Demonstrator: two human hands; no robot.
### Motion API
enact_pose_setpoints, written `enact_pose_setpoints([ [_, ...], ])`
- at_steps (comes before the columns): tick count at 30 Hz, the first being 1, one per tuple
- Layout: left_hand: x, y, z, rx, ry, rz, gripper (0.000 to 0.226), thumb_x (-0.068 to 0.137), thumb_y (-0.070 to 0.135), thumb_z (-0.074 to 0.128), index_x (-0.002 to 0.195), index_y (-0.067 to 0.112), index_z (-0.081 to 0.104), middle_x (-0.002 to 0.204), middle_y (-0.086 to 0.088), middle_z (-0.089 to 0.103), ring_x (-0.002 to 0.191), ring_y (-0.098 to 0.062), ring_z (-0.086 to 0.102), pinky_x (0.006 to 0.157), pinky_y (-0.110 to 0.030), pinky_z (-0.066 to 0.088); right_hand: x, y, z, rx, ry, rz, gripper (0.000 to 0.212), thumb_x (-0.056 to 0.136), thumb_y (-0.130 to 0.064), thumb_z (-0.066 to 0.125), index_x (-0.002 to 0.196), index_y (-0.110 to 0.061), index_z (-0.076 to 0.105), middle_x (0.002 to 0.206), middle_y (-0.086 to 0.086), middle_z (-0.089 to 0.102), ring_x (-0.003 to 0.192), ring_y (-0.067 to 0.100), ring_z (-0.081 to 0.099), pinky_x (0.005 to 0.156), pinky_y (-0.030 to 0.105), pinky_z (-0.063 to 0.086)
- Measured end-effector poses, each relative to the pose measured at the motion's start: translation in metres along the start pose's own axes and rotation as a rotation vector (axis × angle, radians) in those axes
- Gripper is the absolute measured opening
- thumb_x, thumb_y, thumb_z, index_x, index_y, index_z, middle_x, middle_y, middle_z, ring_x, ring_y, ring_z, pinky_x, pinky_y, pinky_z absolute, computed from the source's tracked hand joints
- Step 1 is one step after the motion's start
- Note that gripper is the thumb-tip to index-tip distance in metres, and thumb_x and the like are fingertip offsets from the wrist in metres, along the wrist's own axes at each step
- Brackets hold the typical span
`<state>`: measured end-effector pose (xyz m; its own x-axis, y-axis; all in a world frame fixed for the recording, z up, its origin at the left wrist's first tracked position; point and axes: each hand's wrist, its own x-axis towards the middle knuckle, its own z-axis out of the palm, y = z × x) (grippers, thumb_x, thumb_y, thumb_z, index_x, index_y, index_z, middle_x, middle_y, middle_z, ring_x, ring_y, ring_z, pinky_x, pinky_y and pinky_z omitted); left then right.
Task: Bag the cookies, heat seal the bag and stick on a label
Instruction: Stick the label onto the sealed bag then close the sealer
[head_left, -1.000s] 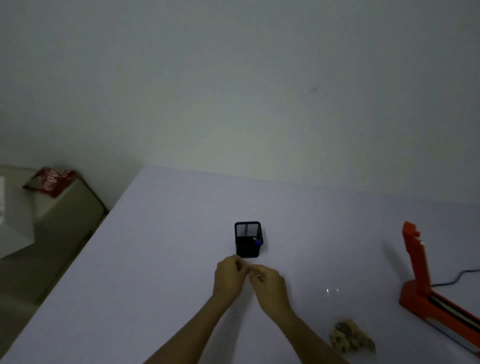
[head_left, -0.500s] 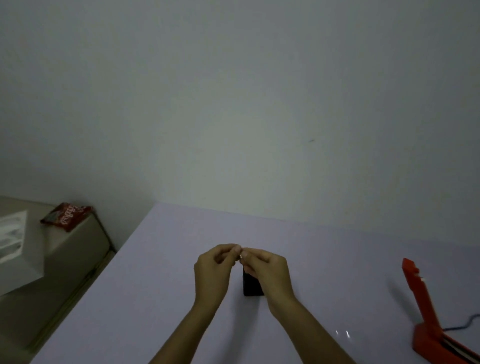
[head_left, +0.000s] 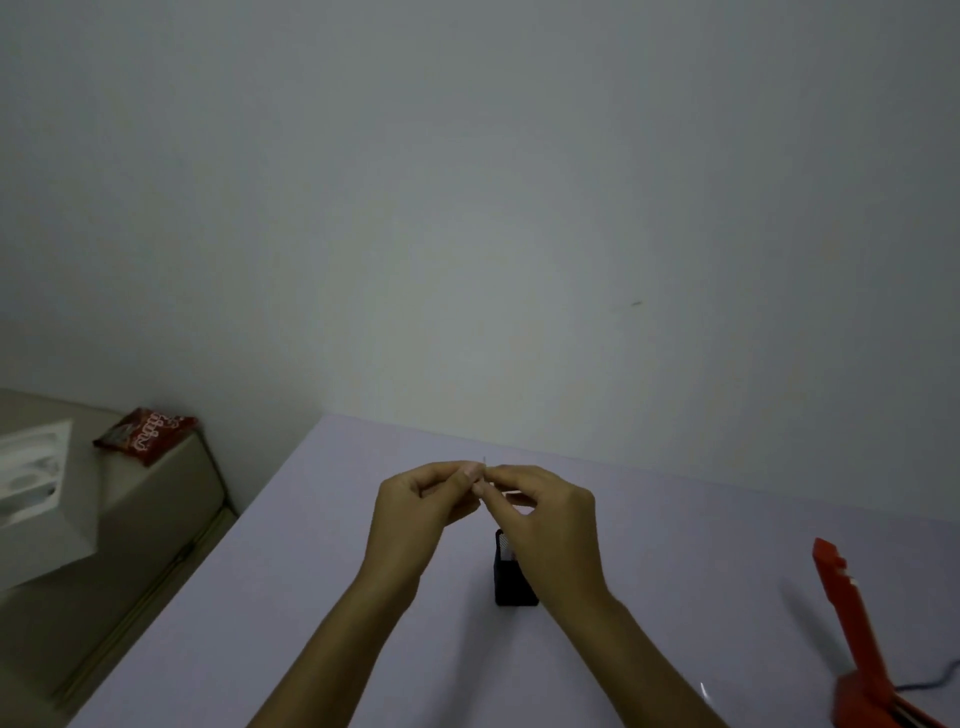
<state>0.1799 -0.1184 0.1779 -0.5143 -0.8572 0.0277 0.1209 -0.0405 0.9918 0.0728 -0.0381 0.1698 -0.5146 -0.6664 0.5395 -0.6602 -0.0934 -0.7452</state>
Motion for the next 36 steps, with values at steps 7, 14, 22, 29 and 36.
enact_pose_setpoints([
  [7, 0.000, 0.012, -0.010, 0.004, -0.044, 0.024, 0.018, 0.090, 0.018, 0.063, 0.100, 0.008, 0.075, 0.094, -0.008, 0.077, 0.092, -0.019, 0.073, 0.084, -0.029, 0.059, 0.007, -0.008, 0.002, -0.125, 0.026, -0.118, 0.018, 0.085, -0.027, 0.069, 0.098, -0.016, 0.076, 0.093, -0.003, 0.075, 0.080, 0.006, 0.069, 0.070, 0.027, 0.059],
  [14, 0.000, 0.012, -0.012, 0.005, -0.037, 0.015, 0.019, 0.090, 0.018, 0.063, 0.101, 0.008, 0.075, 0.093, -0.008, 0.077, 0.091, -0.019, 0.073, 0.082, -0.027, 0.059, 0.007, -0.009, 0.002, -0.140, -0.014, -0.144, 0.015, 0.086, -0.022, 0.069, 0.097, -0.017, 0.077, 0.093, -0.004, 0.075, 0.082, 0.001, 0.067, 0.071, 0.015, 0.056],
  [22, 0.001, 0.011, -0.010, -0.035, -0.018, -0.002, 0.021, 0.089, 0.019, 0.064, 0.103, 0.006, 0.073, 0.093, -0.009, 0.077, 0.090, -0.019, 0.073, 0.082, -0.027, 0.060, 0.009, -0.012, 0.000, -0.089, -0.015, -0.118, 0.012, 0.087, -0.020, 0.068, 0.096, -0.017, 0.076, 0.093, -0.005, 0.075, 0.085, -0.003, 0.063, 0.070, 0.004, 0.048],
  [29, -0.003, 0.011, -0.008, -0.072, -0.016, -0.017, 0.018, 0.090, 0.017, 0.063, 0.101, 0.008, 0.074, 0.090, -0.008, 0.077, 0.087, -0.019, 0.074, 0.076, -0.022, 0.059, 0.007, -0.012, -0.003, -0.067, -0.035, -0.076, 0.011, 0.089, -0.017, 0.067, 0.094, -0.018, 0.076, 0.089, -0.012, 0.072, 0.088, -0.004, 0.063, 0.068, 0.005, 0.047],
  [36, -0.007, 0.011, -0.008, -0.028, -0.016, -0.006, 0.017, 0.090, 0.018, 0.063, 0.100, 0.010, 0.075, 0.089, -0.007, 0.077, 0.087, -0.019, 0.073, 0.077, -0.022, 0.059, 0.006, -0.015, -0.004, -0.027, -0.023, -0.002, 0.009, 0.088, -0.018, 0.067, 0.089, -0.020, 0.075, 0.080, -0.022, 0.066, 0.082, -0.004, 0.063, 0.067, 0.007, 0.047],
])
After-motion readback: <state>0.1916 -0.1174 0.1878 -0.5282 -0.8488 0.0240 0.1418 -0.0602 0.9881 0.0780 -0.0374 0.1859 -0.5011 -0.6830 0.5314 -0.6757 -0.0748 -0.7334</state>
